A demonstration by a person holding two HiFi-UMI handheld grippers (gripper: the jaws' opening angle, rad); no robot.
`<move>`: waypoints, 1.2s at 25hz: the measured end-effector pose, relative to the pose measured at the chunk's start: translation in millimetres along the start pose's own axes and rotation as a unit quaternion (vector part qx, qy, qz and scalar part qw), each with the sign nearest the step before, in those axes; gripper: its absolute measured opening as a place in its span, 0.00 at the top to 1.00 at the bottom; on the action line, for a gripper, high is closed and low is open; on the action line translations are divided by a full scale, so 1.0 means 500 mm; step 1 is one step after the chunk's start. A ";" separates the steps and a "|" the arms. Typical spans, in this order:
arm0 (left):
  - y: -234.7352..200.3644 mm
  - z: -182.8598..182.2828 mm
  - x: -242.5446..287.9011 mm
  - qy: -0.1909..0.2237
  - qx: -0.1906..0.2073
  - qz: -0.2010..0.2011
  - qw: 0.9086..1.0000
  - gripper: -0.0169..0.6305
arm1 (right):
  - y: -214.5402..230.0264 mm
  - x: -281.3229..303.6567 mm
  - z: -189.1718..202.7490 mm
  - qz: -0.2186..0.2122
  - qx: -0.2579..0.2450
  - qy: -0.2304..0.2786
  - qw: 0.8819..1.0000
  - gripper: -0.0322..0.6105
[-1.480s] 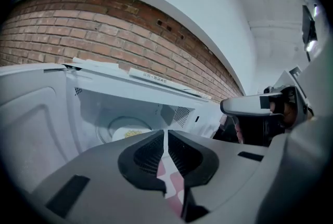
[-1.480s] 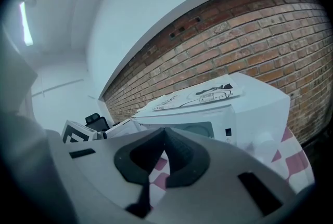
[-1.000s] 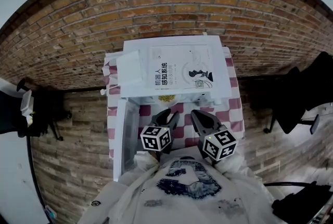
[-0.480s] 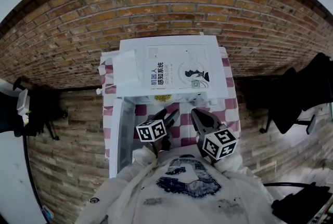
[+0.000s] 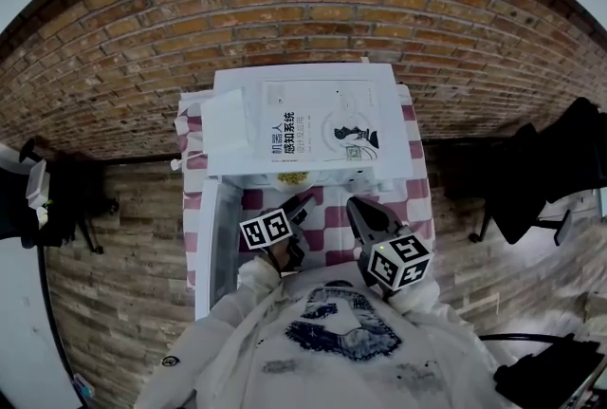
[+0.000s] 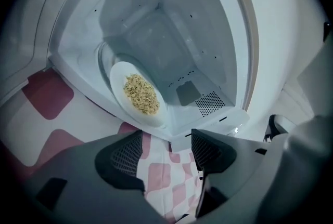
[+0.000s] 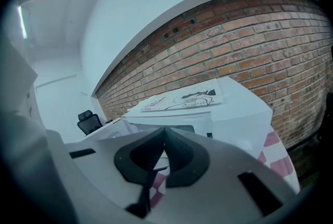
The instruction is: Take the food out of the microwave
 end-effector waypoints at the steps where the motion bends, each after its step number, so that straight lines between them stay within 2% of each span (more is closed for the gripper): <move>1: -0.006 -0.001 0.004 0.000 -0.008 0.002 1.000 0.50 | 0.001 0.001 0.001 0.000 0.000 0.000 1.000 0.93; 14: -0.054 -0.018 0.037 0.006 -0.116 0.042 0.992 0.51 | 0.012 0.006 -0.003 0.004 0.002 -0.007 1.000 0.93; 25: -0.053 -0.041 0.054 0.004 -0.160 0.070 0.985 0.55 | 0.007 0.012 -0.011 0.007 0.000 -0.002 1.000 0.93; 30: -0.065 -0.041 0.054 0.000 -0.177 0.069 0.982 0.64 | 0.010 0.015 -0.013 0.009 0.003 0.000 1.000 0.93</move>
Point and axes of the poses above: the fingertips, and each gripper's own axes: x forward along the fingers, y to its right, z out of its underside, the point moved 4 cm from there along -x, backward along the fingers, and after that the axes turned 3 degrees about z, right-handed, at the moved point
